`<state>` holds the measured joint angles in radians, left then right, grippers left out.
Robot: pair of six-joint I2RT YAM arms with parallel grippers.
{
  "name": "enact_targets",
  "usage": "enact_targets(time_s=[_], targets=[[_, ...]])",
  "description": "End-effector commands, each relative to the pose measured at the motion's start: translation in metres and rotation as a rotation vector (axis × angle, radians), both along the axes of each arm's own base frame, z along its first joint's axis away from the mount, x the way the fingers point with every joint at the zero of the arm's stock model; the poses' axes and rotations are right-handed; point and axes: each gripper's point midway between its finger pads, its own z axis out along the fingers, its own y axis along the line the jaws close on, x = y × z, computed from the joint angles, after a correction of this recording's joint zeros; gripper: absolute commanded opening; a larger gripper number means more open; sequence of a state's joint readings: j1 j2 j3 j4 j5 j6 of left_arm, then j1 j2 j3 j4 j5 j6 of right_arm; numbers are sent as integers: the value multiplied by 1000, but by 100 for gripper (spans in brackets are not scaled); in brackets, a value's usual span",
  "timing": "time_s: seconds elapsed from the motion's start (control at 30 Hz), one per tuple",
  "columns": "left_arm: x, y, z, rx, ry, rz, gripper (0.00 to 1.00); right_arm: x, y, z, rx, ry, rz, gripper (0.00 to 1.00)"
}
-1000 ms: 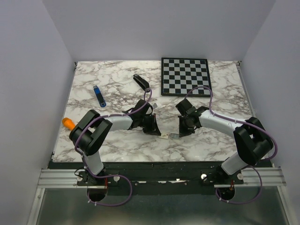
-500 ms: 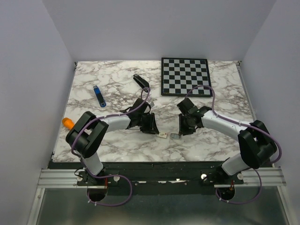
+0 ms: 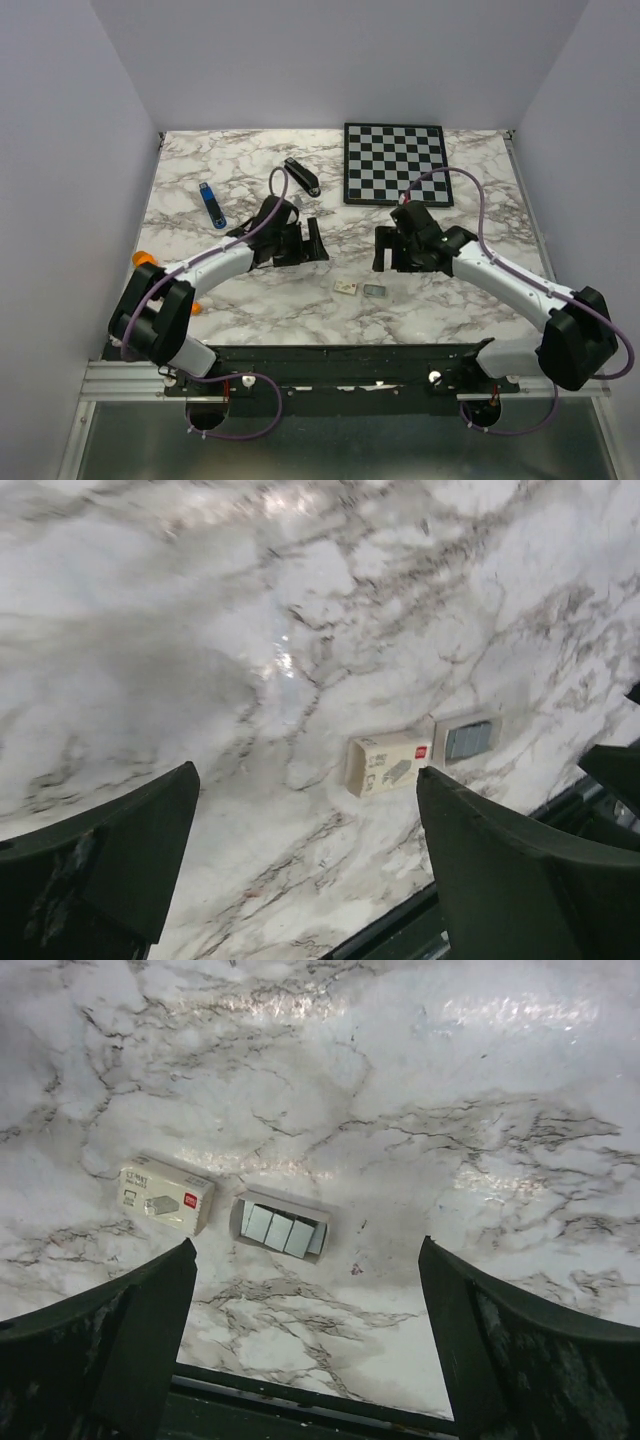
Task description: Load the staples into the stapler
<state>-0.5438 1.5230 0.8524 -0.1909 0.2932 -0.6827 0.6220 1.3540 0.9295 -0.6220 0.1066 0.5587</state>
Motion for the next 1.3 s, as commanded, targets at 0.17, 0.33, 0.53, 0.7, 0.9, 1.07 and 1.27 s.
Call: enact_targets(time_s=[0.17, 0.33, 0.53, 0.7, 0.9, 1.07, 1.27], targets=[[40, 120, 28, 199, -119, 388, 99, 30, -23, 74, 8, -347, -64, 100], [62, 180, 33, 292, -99, 564, 99, 41, -27, 96, 4, -465, -62, 100], [106, 222, 33, 323, -58, 685, 98, 55, -31, 110, -61, -536, -31, 100], [137, 243, 29, 381, -35, 742, 98, 63, -21, 113, -67, -568, 39, 100], [162, 266, 14, 490, 2, 766, 95, 65, -4, 102, -31, -559, 120, 100], [170, 297, 3, 593, 36, 776, 87, 61, 3, 93, 20, -543, 120, 100], [179, 296, -8, 614, 66, 707, 70, 58, -2, 88, 9, -545, 114, 100]])
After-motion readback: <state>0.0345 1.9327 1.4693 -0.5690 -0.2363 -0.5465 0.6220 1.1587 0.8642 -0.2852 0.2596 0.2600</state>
